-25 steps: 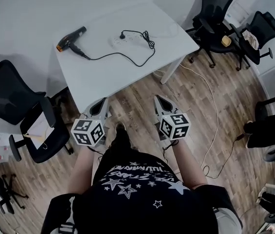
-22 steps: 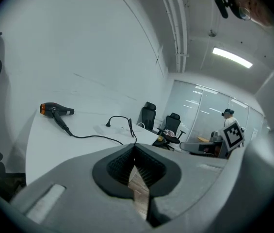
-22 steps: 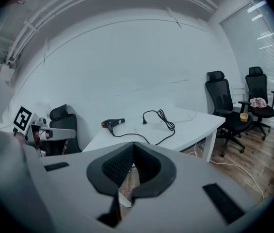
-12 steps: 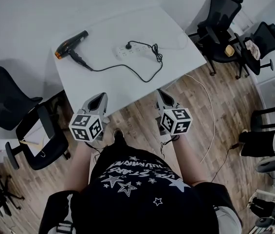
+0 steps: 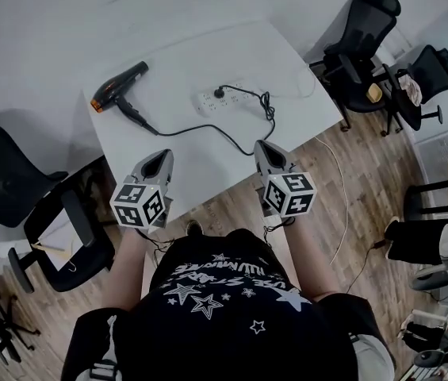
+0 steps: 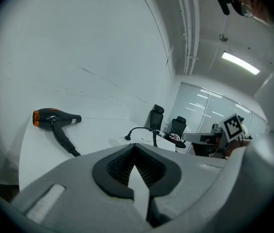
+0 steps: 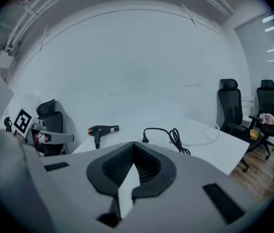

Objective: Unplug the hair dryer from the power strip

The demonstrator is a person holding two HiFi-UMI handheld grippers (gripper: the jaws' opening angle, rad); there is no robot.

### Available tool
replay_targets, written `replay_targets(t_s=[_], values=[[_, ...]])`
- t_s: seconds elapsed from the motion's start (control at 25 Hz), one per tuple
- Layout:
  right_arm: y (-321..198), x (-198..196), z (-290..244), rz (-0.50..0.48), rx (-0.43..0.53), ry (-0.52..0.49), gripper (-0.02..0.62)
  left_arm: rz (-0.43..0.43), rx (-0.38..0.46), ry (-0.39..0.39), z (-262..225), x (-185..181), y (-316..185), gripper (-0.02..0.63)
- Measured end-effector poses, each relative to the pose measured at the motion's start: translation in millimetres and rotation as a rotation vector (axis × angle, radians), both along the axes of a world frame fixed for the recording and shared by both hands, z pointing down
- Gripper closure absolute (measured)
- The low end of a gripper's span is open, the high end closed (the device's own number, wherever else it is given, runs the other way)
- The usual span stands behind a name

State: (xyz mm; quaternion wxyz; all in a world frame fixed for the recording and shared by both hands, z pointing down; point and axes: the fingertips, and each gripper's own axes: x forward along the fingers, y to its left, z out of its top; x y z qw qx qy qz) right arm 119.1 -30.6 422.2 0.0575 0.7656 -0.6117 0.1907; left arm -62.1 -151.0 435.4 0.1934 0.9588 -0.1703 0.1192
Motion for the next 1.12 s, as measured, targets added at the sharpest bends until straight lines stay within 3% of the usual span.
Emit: replay_targets(t_s=[0.44, 0.68, 1.12], values=[[-33, 43, 2, -0.033, -0.011, 0.010, 0.586, -0.050, -0.032, -0.020, 15, 20, -20, 0.598], [-66, 76, 0, -0.125, -0.001, 0.013, 0.586, -0.150, -0.043, -0.026, 18, 41, -35, 0.598], [-111, 133, 6, -0.237, 0.000, -0.004, 0.586, -0.228, -0.047, -0.063, 25, 86, -49, 0.598]])
